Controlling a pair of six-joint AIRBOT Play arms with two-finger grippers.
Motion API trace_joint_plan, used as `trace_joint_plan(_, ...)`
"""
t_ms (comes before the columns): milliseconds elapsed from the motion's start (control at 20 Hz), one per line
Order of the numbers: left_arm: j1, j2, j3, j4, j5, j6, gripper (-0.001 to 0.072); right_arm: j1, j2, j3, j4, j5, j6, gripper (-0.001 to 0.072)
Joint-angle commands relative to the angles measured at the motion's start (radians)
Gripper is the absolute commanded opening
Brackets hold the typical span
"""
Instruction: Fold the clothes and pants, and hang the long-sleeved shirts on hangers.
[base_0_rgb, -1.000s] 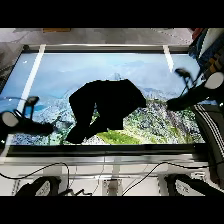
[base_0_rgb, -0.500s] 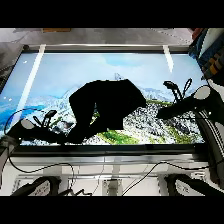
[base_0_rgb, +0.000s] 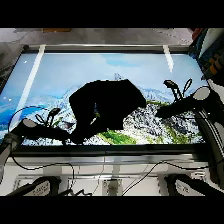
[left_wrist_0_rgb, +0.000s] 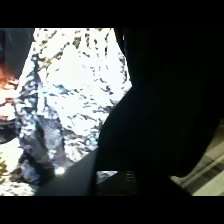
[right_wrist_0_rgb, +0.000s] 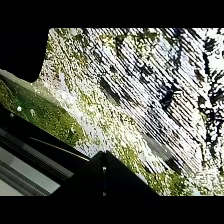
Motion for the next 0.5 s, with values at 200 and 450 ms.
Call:
trace_joint_plan(200, -0.002, -0.002, 0.000, -0.028, -0.008, 0.031, 0.0014, 0.002, 0.000, -0.125, 0.105, 0.005, -0.001, 0.0020)
trace_joint_plan(450, -0.002, 0.018, 0.028, -0.085, -0.023, 0.023, 0.0014, 0.137, -0.005, -0.333, 0.508, -0.283, 0.045, 0.0399)
